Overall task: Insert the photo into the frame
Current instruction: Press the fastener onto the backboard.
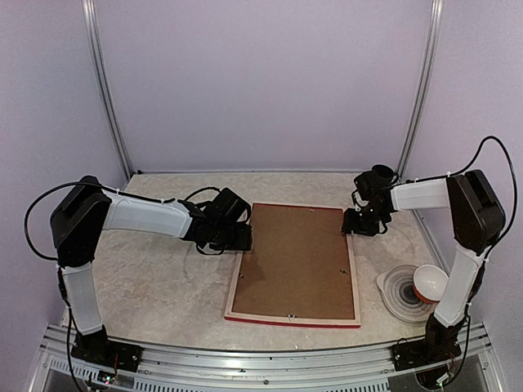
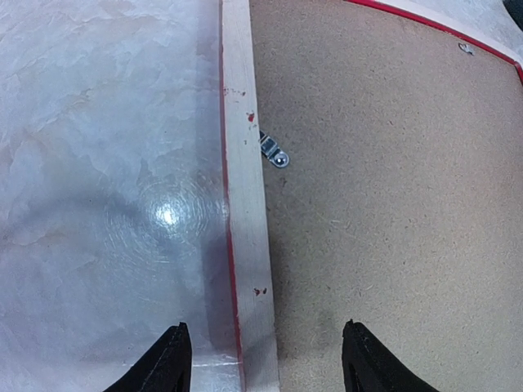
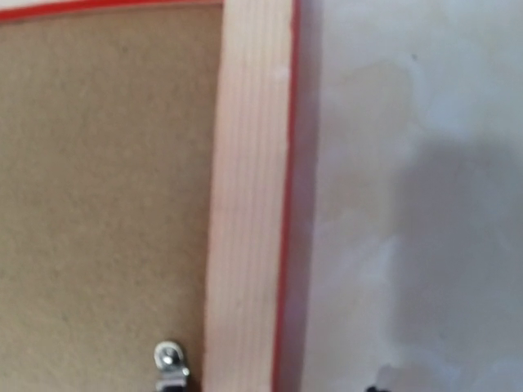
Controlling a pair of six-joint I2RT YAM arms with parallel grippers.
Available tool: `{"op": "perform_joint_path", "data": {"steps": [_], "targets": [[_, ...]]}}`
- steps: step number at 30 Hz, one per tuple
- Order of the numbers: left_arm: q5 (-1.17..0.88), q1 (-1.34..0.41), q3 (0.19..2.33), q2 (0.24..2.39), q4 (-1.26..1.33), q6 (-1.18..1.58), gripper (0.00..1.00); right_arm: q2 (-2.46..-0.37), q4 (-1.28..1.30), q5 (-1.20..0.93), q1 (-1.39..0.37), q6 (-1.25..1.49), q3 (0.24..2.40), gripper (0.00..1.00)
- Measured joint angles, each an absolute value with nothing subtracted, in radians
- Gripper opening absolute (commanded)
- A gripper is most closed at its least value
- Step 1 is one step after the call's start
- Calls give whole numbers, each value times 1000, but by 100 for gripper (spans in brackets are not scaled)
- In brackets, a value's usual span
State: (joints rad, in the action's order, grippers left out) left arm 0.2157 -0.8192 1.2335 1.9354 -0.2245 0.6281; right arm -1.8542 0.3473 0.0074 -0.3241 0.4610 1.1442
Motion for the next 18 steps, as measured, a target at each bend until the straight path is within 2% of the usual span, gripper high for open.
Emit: {"op": "perform_joint_path", "data": {"steps": [18], "targets": [[205,-819,1234,1938,-224,631,62,-1868,348,17,-324,444,1139,50]]}}
